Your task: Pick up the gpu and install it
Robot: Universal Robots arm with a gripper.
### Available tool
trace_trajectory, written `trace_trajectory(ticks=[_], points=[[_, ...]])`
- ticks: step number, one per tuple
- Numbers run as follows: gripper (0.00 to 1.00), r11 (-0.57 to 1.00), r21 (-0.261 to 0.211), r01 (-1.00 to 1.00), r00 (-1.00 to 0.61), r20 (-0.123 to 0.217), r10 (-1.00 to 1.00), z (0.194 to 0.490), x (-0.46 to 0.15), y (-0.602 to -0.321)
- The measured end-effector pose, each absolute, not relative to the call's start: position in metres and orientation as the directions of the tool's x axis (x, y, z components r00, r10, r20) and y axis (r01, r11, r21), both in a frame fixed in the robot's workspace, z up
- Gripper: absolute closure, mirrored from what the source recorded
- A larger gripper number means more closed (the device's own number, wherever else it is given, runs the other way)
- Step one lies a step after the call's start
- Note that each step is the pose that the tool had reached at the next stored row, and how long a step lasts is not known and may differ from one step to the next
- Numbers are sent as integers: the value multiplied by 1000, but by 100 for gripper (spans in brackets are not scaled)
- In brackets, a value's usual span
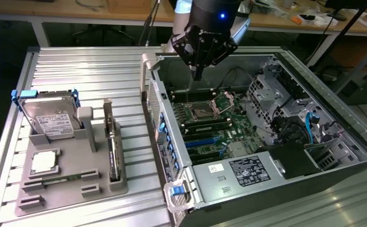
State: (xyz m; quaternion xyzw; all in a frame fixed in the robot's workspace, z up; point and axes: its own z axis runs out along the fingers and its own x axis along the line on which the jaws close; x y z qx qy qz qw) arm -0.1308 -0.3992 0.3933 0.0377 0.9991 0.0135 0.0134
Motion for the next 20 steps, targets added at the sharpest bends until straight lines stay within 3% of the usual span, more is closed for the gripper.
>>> trace_trajectory(ticks=[20], points=[[89,997,28,75,-997,-26,76,393,-140,-399]])
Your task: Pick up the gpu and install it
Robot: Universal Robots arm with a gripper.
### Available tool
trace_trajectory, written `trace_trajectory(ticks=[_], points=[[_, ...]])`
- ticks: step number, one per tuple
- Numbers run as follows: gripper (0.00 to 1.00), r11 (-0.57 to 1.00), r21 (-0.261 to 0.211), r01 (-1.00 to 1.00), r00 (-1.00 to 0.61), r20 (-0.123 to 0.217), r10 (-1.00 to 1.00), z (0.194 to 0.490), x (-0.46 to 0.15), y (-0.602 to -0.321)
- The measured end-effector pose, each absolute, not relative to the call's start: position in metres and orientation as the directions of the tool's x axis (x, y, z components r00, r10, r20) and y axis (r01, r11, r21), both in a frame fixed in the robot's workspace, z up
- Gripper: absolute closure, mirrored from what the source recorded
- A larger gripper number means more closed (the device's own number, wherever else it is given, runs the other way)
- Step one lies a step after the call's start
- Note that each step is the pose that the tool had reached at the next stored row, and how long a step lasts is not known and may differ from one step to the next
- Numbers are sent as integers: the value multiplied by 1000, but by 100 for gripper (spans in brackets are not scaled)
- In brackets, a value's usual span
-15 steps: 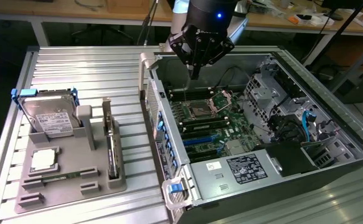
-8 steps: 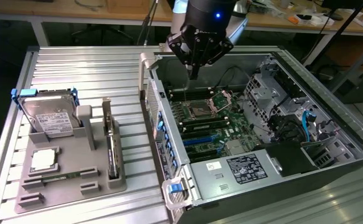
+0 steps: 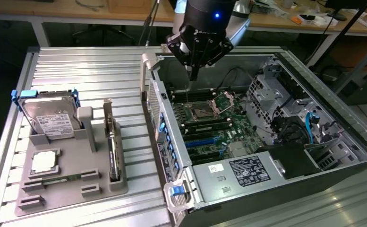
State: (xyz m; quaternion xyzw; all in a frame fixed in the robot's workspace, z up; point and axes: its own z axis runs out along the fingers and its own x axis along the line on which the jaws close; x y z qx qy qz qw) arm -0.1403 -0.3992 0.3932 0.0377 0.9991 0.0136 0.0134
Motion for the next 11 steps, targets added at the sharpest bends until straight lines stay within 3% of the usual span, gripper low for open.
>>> trace_trajectory(ticks=[11], points=[[89,997,28,75,-997,-26,76,393,-149,-402]])
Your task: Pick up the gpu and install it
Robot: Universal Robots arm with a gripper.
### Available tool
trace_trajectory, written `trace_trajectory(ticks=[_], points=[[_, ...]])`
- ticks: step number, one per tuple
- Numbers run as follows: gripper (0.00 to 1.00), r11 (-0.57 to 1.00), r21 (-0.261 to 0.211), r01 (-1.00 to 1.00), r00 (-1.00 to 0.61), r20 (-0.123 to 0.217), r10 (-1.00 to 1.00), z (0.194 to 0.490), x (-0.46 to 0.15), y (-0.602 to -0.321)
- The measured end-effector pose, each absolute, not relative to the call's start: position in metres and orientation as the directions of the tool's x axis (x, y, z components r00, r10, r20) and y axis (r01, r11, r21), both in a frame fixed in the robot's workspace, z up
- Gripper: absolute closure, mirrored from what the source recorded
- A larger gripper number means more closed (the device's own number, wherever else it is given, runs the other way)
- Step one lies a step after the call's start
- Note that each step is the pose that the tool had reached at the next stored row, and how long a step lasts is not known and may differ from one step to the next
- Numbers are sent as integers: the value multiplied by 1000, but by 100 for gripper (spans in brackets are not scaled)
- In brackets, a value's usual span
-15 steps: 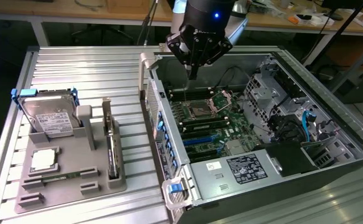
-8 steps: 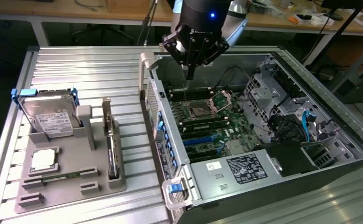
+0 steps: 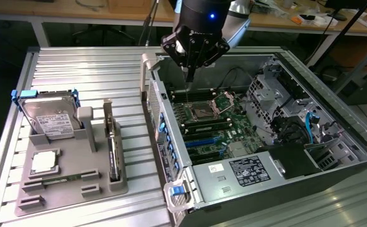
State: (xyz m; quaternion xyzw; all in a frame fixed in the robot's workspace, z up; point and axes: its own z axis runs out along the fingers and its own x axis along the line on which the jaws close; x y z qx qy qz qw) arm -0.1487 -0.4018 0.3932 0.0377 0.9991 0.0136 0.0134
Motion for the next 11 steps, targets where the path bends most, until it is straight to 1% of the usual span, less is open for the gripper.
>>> trace_trajectory(ticks=[11], points=[[89,997,28,75,-997,-26,76,393,-158,-411]])
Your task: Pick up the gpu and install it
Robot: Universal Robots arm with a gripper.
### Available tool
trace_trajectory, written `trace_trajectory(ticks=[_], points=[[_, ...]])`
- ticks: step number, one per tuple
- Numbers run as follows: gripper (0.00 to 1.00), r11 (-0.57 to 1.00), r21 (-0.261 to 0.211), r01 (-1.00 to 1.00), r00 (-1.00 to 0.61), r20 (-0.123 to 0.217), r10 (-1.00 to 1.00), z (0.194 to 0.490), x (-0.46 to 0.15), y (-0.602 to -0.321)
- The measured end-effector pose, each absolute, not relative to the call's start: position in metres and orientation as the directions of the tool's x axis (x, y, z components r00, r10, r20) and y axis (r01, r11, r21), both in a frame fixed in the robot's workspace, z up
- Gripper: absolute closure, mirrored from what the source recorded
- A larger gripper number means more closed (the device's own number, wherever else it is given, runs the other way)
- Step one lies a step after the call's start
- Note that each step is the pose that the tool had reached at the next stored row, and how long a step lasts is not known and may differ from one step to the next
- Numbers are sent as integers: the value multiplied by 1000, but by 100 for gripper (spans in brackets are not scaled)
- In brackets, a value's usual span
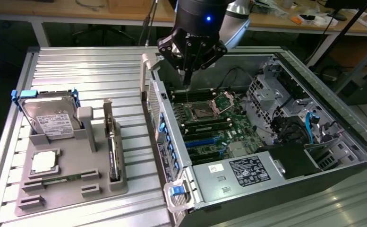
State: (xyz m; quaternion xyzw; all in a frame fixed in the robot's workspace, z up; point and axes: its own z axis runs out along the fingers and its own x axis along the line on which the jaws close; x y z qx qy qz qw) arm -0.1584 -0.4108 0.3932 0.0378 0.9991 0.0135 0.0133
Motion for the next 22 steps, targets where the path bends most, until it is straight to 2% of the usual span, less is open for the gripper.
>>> trace_trajectory(ticks=[22], points=[[89,997,28,75,-997,-26,76,393,-176,-418]])
